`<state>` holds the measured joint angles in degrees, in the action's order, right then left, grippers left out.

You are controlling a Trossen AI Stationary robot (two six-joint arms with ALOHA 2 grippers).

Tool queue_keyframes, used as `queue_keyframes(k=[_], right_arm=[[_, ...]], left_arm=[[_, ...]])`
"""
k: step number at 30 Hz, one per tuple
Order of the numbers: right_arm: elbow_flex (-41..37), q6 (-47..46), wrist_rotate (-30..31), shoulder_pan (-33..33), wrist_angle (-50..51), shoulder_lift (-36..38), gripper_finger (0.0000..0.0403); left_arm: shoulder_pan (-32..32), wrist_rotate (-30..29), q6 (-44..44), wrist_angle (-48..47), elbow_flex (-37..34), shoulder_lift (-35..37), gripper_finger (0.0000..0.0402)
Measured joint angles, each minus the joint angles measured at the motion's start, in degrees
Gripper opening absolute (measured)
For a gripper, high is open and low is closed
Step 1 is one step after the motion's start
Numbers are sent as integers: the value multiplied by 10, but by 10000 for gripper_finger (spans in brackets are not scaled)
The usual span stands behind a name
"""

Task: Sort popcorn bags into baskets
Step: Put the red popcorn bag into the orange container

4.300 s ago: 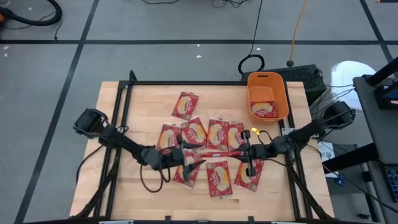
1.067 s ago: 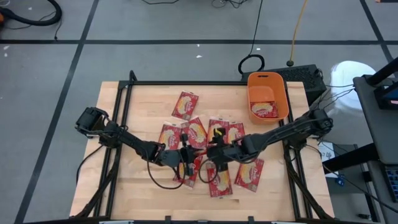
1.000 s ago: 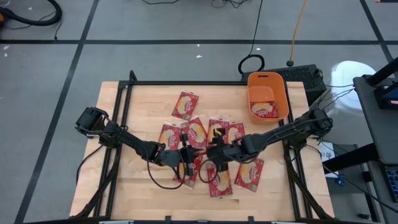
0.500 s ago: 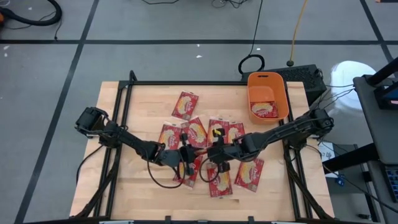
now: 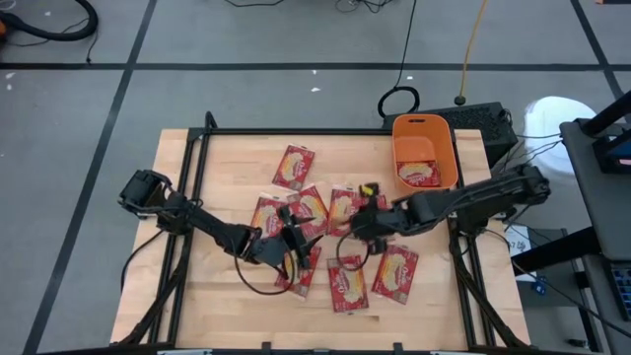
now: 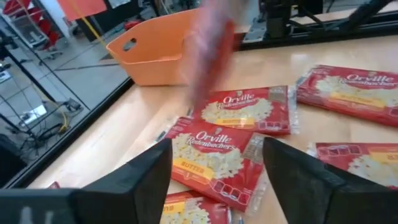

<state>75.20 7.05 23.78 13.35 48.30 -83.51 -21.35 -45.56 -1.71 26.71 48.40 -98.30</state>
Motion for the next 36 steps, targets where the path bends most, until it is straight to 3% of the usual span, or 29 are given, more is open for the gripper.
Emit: queue_keyframes(k=[4, 15, 23, 36], right_arm=[[0, 3, 65, -23, 54, 39, 21], [0, 21, 230, -148, 188, 122, 22], [-7, 66, 229, -275, 185, 129, 22], [-162, 237, 225, -415, -1, 130, 22]], left_arm=[[11, 0, -21, 0, 0, 0, 264], [36, 40, -53, -31, -1, 0, 230], [51, 42, -55, -31, -1, 0, 223], [53, 71, -78, -36, -1, -1, 223]])
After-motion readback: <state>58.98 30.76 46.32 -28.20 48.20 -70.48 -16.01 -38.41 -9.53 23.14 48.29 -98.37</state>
